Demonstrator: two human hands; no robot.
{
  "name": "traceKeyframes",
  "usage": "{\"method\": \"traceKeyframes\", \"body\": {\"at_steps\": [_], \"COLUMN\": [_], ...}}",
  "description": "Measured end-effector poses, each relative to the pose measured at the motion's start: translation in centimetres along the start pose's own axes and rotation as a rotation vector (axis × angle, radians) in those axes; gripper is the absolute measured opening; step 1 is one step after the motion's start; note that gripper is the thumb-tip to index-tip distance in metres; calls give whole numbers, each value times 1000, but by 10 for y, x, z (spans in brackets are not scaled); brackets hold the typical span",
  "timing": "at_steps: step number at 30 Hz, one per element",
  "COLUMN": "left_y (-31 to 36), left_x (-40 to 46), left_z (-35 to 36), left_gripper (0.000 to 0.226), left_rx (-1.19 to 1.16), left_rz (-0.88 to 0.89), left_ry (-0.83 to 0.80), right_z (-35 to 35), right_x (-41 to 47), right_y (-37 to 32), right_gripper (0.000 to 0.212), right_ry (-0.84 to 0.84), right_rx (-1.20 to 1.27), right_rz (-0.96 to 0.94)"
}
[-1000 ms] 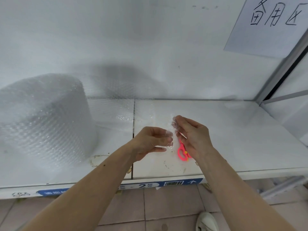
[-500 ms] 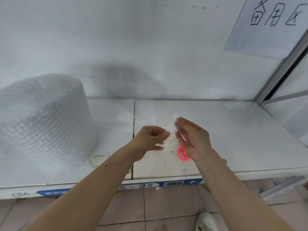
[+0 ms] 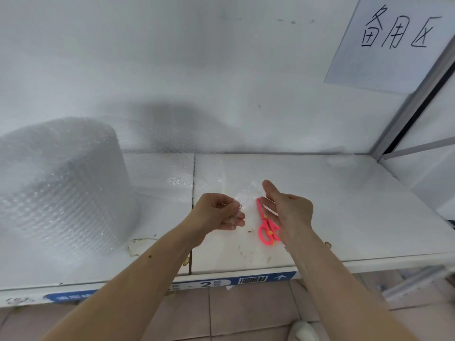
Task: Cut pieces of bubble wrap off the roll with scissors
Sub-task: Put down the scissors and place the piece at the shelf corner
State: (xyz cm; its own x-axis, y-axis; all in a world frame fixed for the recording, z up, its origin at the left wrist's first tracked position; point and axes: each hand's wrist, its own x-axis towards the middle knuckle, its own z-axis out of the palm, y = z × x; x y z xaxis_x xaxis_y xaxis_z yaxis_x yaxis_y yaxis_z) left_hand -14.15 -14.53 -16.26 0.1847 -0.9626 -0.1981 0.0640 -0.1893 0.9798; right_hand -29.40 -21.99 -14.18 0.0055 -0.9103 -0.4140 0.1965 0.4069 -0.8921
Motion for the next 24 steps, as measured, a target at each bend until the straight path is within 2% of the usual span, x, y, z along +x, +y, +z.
{"method": "traceKeyframes", "body": {"at_steps": [3,5,9,16,24], "left_y": [2,3,5,7,15], "left_x": [-2,-3,-4,-2,17], "left_z": [0,2,5,11,25], "left_gripper": [25,24,23,25,14], "left_rx": [15,28,59,12,-43], "left_rz": [-8,-25,-44,-38,-84], "left_ry": [-32,-56,-72,-60,-32], "right_z": [1,2,-1,-5,-31], "right_x": [2,1,2,1,13], "right_y": [-1,3,5,0,-23], "right_gripper": [52,45,17,14,8], "right_ry": [-110,-171,-142,-89,-117], "right_rx": [-96,-130,-153,-132,-159], "right_rz": [6,-26,-119,-136,-131]}}
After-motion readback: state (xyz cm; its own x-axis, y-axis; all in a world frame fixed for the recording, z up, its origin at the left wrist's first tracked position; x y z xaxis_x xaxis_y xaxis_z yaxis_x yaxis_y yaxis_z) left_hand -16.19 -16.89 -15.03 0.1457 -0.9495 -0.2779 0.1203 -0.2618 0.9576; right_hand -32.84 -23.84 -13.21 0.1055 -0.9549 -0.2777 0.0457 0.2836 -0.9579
